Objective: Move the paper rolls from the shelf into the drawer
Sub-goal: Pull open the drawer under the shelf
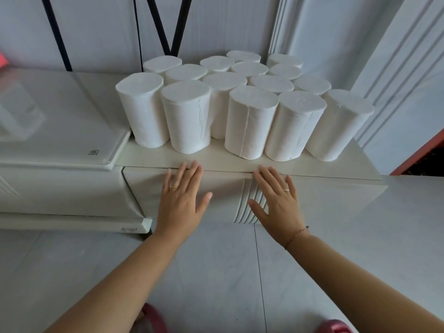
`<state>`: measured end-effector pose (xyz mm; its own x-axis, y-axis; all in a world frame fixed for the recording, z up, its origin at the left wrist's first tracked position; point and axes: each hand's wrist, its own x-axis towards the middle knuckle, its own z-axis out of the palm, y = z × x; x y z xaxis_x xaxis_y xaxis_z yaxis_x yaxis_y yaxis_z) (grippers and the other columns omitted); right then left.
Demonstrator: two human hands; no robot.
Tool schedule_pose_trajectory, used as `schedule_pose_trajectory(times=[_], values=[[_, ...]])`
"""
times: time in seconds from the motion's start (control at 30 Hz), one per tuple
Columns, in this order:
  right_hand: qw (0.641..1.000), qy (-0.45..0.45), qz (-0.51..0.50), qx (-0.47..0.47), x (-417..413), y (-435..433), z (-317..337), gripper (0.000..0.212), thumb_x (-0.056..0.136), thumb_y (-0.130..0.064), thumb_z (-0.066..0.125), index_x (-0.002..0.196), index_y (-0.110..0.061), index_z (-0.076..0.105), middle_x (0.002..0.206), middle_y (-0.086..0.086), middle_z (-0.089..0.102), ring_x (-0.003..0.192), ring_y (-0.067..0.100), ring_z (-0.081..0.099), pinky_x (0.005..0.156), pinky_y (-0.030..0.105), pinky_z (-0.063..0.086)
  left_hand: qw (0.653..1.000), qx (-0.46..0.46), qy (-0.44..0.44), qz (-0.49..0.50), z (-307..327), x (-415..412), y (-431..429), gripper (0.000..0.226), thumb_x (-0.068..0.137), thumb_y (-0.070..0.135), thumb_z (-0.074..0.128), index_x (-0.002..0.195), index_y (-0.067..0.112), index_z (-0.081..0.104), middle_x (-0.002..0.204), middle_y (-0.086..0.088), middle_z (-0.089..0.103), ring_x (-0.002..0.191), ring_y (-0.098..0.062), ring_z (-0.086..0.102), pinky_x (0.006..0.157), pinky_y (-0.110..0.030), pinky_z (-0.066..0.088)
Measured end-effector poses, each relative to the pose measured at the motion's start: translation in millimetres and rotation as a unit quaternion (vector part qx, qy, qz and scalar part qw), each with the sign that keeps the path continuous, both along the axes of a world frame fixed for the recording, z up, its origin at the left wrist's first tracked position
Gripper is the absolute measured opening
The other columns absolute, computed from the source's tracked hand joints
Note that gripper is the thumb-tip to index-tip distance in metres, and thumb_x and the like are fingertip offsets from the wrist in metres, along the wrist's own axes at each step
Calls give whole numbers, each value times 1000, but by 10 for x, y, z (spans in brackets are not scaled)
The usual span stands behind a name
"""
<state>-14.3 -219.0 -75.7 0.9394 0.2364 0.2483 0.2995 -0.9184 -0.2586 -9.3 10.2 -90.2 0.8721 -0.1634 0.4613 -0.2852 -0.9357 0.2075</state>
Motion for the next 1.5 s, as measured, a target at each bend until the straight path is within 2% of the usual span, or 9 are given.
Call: schedule_pose_trajectory(times=[0.23, 0.43, 0.67, 0.87, 1.13, 1.33, 1.43, 1.5], values=[[1000, -11, -11, 2, -45, 49, -69, 70, 94, -43, 53, 153, -21, 21, 160, -7, 15, 148, 10, 1, 122, 39, -4, 997, -25, -72, -21, -68, 44, 23, 47, 96, 33, 42, 131, 5, 53, 141, -8, 48, 134, -26, 40, 112, -46, 25], [999, -32, -32, 23, -78, 107, -122, 72, 92, -46, 56, 151, -17, 28, 158, -4, 20, 147, 11, 7, 122, 39, -1, 996, -31, -81, -13, -80, 25, -10, 46, 96, 33, 44, 130, 3, 54, 138, -11, 50, 133, -27, 42, 112, -47, 26], [999, -19, -41, -15, -126, 124, -75, 74, 92, -49, 53, 152, -16, 25, 160, -3, 20, 149, 14, 9, 123, 42, 1, 996, -30, -85, -4, -43, -10, -35, 44, 96, 30, 45, 127, 0, 56, 134, -14, 54, 129, -30, 47, 110, -47, 29], [998, -2, -46, -34, -156, 132, -32, 75, 93, -54, 47, 153, -18, 21, 161, -4, 16, 149, 12, 5, 122, 38, -4, 997, -27, -67, -2, -21, -60, -53, 48, 94, 31, 44, 128, -1, 54, 134, -16, 53, 129, -32, 46, 111, -46, 28], [999, -21, -46, -17, -505, 139, -115, 76, 92, -62, 35, 150, -15, 31, 158, 1, 28, 149, 18, 16, 123, 43, 6, 997, -10, -71, -16, -137, -415, 2, 51, 98, 36, 40, 136, 2, 47, 142, -12, 45, 137, -27, 35, 114, -46, 23], [998, 3, -56, -29, -773, 173, -24, 82, 88, -69, 27, 150, -16, 31, 158, 2, 29, 149, 20, 16, 123, 44, 3, 1000, -9, -15, -18, -39, -705, -5, 57, 97, 42, 39, 137, 2, 45, 144, -13, 44, 137, -28, 34, 114, -46, 22], [998, 14, -53, -40, -861, 164, 64, 86, 85, -73, 27, 148, -14, 35, 153, 3, 37, 147, 23, 21, 122, 43, 0, 1000, 12, 13, -19, 44, -815, 16, 62, 94, 49, 37, 133, 2, 49, 138, -14, 50, 131, -33, 42, 110, -48, 28], [998, 18, -49, -27, -920, 159, 127, 89, 83, -76, 27, 143, -12, 41, 145, 4, 44, 141, 25, 29, 121, 44, 4, 999, 25, 22, -20, 123, -871, 12, 65, 94, 54, 33, 126, 2, 54, 126, -15, 57, 116, -37, 50, 104, -49, 34]])
